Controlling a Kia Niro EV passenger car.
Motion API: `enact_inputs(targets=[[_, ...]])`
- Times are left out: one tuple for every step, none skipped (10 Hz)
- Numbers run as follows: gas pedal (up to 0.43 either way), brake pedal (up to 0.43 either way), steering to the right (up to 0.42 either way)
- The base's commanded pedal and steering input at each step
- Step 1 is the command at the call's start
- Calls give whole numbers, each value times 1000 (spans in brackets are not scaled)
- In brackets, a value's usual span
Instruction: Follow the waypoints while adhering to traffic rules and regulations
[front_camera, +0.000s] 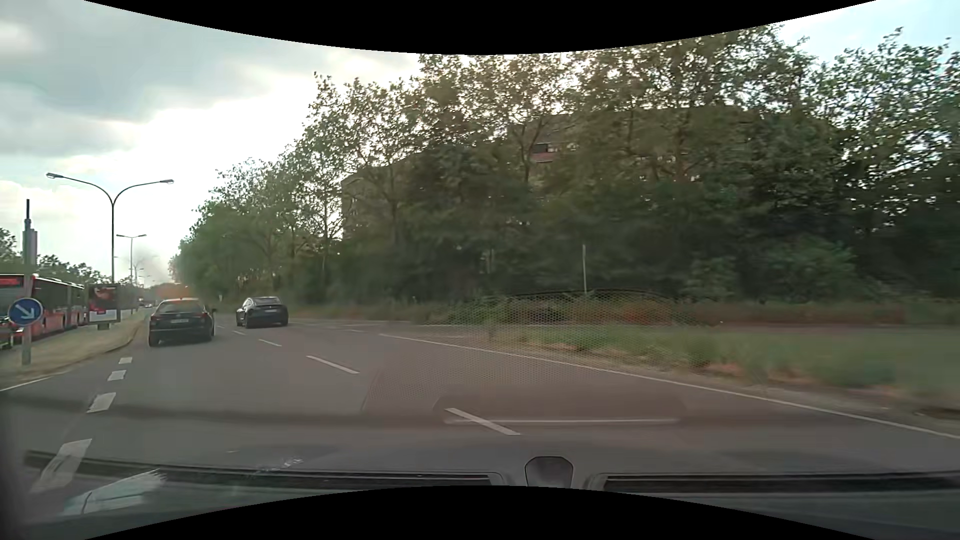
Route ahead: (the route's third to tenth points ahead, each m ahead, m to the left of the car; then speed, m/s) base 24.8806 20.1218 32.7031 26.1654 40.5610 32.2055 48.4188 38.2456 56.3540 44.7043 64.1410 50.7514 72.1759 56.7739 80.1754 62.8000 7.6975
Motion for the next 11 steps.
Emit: enact_inputs(targets=[[110,0,-188],[118,0,-195],[118,0,-197],[118,0,-196],[118,0,-196],[130,0,-193],[138,0,-191],[138,0,-191],[150,0,-191],[150,0,-190],[169,0,-189]])
